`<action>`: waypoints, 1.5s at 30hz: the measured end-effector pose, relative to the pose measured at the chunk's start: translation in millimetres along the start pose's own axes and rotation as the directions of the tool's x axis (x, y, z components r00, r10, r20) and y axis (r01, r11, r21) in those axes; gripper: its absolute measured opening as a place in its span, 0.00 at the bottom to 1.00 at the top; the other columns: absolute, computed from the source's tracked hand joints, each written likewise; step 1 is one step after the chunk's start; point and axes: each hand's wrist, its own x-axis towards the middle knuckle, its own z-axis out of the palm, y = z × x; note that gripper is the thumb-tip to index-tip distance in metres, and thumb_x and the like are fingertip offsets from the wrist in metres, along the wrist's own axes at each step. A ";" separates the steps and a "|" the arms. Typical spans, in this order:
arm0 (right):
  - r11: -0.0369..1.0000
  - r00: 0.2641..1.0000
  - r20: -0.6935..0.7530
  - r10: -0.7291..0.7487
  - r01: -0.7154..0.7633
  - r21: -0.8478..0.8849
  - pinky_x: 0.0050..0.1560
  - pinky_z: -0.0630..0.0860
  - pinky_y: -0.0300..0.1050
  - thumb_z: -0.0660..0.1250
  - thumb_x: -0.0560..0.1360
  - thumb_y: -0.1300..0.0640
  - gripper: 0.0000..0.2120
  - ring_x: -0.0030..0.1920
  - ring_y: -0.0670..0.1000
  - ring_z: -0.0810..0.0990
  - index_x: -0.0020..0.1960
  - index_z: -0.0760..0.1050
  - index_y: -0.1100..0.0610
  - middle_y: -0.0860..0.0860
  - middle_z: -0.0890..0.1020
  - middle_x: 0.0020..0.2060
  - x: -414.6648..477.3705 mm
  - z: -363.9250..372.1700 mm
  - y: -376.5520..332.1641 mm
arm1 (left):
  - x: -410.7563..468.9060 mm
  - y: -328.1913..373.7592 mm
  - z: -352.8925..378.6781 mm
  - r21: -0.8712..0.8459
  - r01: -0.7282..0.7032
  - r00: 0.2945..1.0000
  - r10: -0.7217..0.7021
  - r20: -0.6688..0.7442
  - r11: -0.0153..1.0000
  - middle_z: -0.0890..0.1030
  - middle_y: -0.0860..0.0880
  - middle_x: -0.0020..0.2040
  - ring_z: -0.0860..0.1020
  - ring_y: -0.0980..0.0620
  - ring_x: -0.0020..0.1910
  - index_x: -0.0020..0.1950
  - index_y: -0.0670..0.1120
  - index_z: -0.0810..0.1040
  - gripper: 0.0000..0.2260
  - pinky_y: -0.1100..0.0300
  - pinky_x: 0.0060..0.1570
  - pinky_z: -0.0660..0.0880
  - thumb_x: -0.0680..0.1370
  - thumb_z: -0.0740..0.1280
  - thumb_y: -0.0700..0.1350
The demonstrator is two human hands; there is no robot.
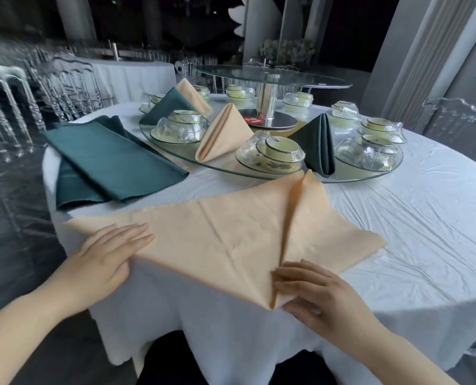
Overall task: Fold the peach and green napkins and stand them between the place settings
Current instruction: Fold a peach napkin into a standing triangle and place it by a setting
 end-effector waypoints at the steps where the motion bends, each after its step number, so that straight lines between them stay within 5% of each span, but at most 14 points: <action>1: 1.000 1.000 -0.026 0.010 -0.010 0.017 0.56 0.72 0.39 0.54 0.78 0.45 0.15 0.53 0.44 0.77 0.49 0.77 0.50 0.46 0.83 0.49 -1.2 -0.5 -0.5 | -1.4 -6.2 -1.0 0.026 0.038 0.999 -0.038 -0.007 0.999 0.61 0.62 0.72 0.56 0.64 0.70 0.66 0.54 0.64 0.25 0.70 0.69 0.44 0.69 0.51 0.41; 5: 0.998 0.998 -0.020 0.056 -0.055 0.031 0.59 0.69 0.31 0.54 0.79 0.46 0.19 0.53 0.41 0.77 0.45 0.81 0.52 0.42 0.82 0.48 -1.8 -4.4 -4.6 | -2.7 -30.0 -8.9 0.121 0.164 0.983 -0.151 -0.107 0.979 0.81 0.41 0.53 0.68 0.50 0.54 0.60 0.46 0.69 0.24 0.70 0.67 0.44 0.65 0.49 0.39; 9: 0.990 0.993 0.022 0.117 -0.118 0.075 0.61 0.66 0.27 0.54 0.78 0.44 0.19 0.54 0.39 0.77 0.46 0.81 0.51 0.38 0.80 0.50 -1.2 -5.4 -5.2 | -7.9 -53.8 -7.8 0.256 0.150 0.982 -0.114 -0.150 0.955 0.82 0.42 0.52 0.69 0.50 0.53 0.60 0.45 0.69 0.23 0.62 0.66 0.54 0.67 0.50 0.38; 12: 0.984 0.993 0.046 0.109 -0.114 0.137 0.59 0.67 0.25 0.54 0.78 0.43 0.16 0.57 0.34 0.74 0.48 0.78 0.48 0.31 0.77 0.52 0.5 -9.2 -6.9 | -12.7 -65.1 -13.9 0.269 0.147 0.980 -0.105 -0.167 0.952 0.82 0.43 0.51 0.69 0.52 0.51 0.60 0.46 0.70 0.21 0.56 0.49 0.73 0.69 0.51 0.39; 14: 0.981 0.993 0.049 0.103 -0.110 0.161 0.58 0.67 0.25 0.53 0.78 0.42 0.15 0.58 0.32 0.73 0.50 0.76 0.48 0.26 0.75 0.53 -0.5 -14.4 -5.9 | -16.4 -62.9 -22.8 0.257 0.147 0.981 -0.108 -0.160 0.955 0.83 0.44 0.48 0.72 0.52 0.50 0.59 0.48 0.70 0.19 0.60 0.44 0.73 0.70 0.51 0.40; 17: 0.974 0.991 0.060 0.118 -0.128 0.190 0.57 0.69 0.27 0.54 0.77 0.41 0.14 0.56 0.34 0.76 0.51 0.76 0.44 0.31 0.77 0.53 -4.8 -25.5 -3.5 | -28.7 -49.4 -38.8 0.112 0.198 0.977 -0.187 -0.104 0.974 0.82 0.52 0.49 0.81 0.53 0.43 0.59 0.66 0.69 0.26 0.60 0.40 0.77 0.73 0.57 0.36; 20: 0.914 0.969 0.088 0.229 -0.246 0.324 0.53 0.71 0.26 0.58 0.72 0.34 0.14 0.51 0.36 0.79 0.47 0.79 0.38 0.35 0.81 0.47 -1.0 -42.0 -8.4 | -29.2 -28.6 -65.1 -0.059 0.306 0.952 -0.306 0.007 0.950 0.75 0.72 0.46 0.77 0.57 0.44 0.42 0.87 0.56 0.44 0.60 0.44 0.74 0.73 0.64 0.32; 24: 0.864 0.896 0.102 0.432 -0.444 0.239 0.49 0.67 0.21 0.59 0.64 0.38 0.11 0.48 0.30 0.76 0.44 0.76 0.30 0.25 0.78 0.43 15.9 -51.7 11.5 | 1.6 -2.5 -104.3 -0.155 0.223 0.974 -0.215 0.070 0.962 0.74 0.74 0.31 0.74 0.65 0.31 0.42 0.77 0.66 0.24 0.69 0.31 0.64 0.69 0.66 0.44; 27: 0.861 0.858 0.112 0.501 -0.507 0.034 0.54 0.64 0.29 0.61 0.68 0.47 0.16 0.58 0.43 0.75 0.53 0.80 0.48 0.33 0.79 0.51 32.5 -49.0 40.0 | 40.0 17.2 -129.5 -0.353 0.178 0.971 -0.106 0.214 0.918 0.78 0.66 0.36 0.75 0.67 0.34 0.38 0.67 0.77 0.13 0.74 0.33 0.68 0.56 0.61 0.58; 29: 0.821 0.807 0.153 0.570 -0.565 -0.079 0.60 0.62 0.36 0.64 0.75 0.52 0.14 0.63 0.51 0.72 0.59 0.76 0.54 0.47 0.77 0.60 41.5 -44.6 56.8 | 73.5 26.0 -135.2 -0.408 0.174 0.948 -0.040 0.316 0.896 0.77 0.64 0.41 0.76 0.65 0.35 0.32 0.63 0.80 0.08 0.76 0.36 0.68 0.55 0.66 0.57; 34: 0.815 0.784 0.226 0.578 -0.566 -0.121 0.62 0.60 0.35 0.63 0.76 0.55 0.15 0.65 0.49 0.71 0.62 0.73 0.55 0.48 0.74 0.64 52.2 -35.6 70.9 | 164.6 63.1 -113.5 -0.630 0.231 0.921 0.042 0.387 0.741 0.83 0.57 0.43 0.79 0.63 0.44 0.36 0.53 0.83 0.07 0.74 0.46 0.73 0.70 0.71 0.41; 37: 0.832 0.799 0.236 0.553 -0.515 -0.204 0.63 0.55 0.32 0.61 0.77 0.52 0.17 0.68 0.46 0.66 0.65 0.70 0.52 0.44 0.70 0.66 50.3 -32.9 77.0 | 210.5 93.7 -71.5 -0.716 0.303 0.932 -0.039 0.359 0.629 0.80 0.52 0.35 0.77 0.58 0.35 0.38 0.47 0.79 0.08 0.66 0.40 0.74 0.74 0.67 0.35; 41: 0.853 0.827 0.213 0.520 -0.487 -0.188 0.66 0.53 0.33 0.61 0.77 0.51 0.18 0.69 0.45 0.63 0.66 0.69 0.50 0.43 0.69 0.67 46.3 -29.3 82.3 | 254.2 128.6 -8.3 -0.621 0.374 0.927 -0.280 0.248 0.689 0.74 0.51 0.36 0.73 0.52 0.42 0.35 0.48 0.72 0.10 0.62 0.38 0.67 0.72 0.71 0.43; 45: 0.867 0.849 0.173 0.499 -0.485 -0.118 0.65 0.55 0.32 0.61 0.75 0.46 0.19 0.69 0.45 0.64 0.63 0.71 0.49 0.42 0.70 0.66 40.7 -24.6 86.3 | 269.4 150.0 22.6 -0.441 0.456 0.882 -0.458 0.108 0.773 0.78 0.46 0.55 0.75 0.45 0.55 0.47 0.46 0.75 0.09 0.59 0.48 0.68 0.73 0.70 0.48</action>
